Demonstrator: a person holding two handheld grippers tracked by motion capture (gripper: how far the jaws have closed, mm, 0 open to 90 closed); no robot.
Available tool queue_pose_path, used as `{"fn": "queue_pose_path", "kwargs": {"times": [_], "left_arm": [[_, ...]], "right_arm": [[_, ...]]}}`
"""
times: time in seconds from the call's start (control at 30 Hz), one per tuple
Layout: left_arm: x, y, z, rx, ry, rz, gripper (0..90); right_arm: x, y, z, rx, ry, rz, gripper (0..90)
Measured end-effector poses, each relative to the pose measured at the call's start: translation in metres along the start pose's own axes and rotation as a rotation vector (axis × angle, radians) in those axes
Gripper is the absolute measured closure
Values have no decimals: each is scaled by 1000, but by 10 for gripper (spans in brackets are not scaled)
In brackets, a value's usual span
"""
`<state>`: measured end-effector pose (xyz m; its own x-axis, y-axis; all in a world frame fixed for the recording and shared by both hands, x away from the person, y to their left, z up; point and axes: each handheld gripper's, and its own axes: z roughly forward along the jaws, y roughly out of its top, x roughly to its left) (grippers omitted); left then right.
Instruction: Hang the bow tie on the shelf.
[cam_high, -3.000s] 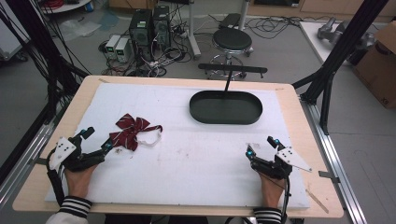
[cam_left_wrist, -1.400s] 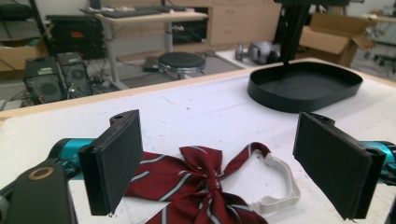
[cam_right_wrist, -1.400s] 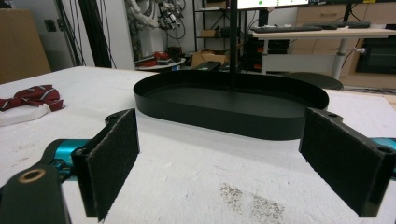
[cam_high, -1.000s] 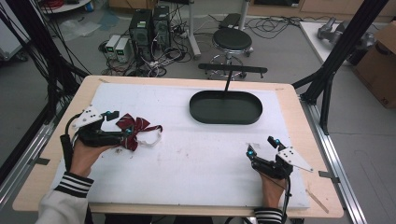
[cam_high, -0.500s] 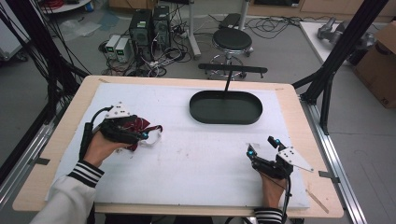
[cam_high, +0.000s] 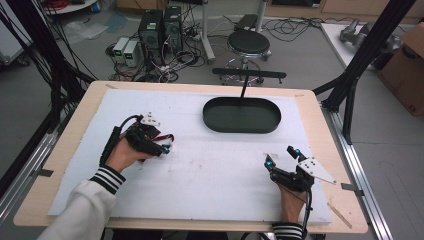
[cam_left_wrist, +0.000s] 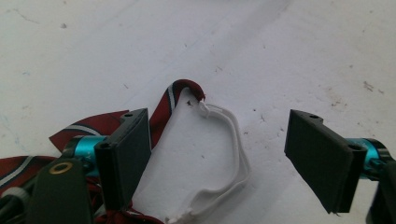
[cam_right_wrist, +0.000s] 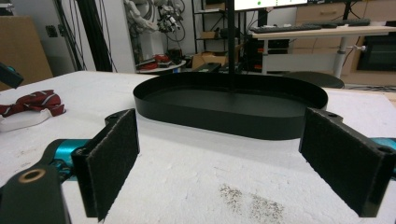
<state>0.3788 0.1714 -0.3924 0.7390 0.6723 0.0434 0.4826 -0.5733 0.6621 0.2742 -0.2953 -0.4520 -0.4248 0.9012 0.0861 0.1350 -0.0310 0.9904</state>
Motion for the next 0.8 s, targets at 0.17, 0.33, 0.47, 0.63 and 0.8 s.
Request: {"fn": "queue_pose_path", "kwargs": {"times": [0.17, 0.33, 0.47, 0.63, 0.8], "left_arm": [[-5, 1, 10, 63, 9, 18, 260], [-9, 5, 21, 137, 3, 24, 294], [-10, 7, 25, 154, 5, 28, 339], [-10, 7, 27, 181, -6, 35, 384], [-11, 6, 30, 197, -17, 27, 451]], "right_arm": [[0, 0, 0, -2, -2, -3, 113], [0, 0, 0, -2, -3, 1, 113], [-1, 0, 0, -4, 0, 6, 113], [-1, 0, 0, -4, 0, 5, 113], [0, 0, -1, -1, -2, 15, 113]]}}
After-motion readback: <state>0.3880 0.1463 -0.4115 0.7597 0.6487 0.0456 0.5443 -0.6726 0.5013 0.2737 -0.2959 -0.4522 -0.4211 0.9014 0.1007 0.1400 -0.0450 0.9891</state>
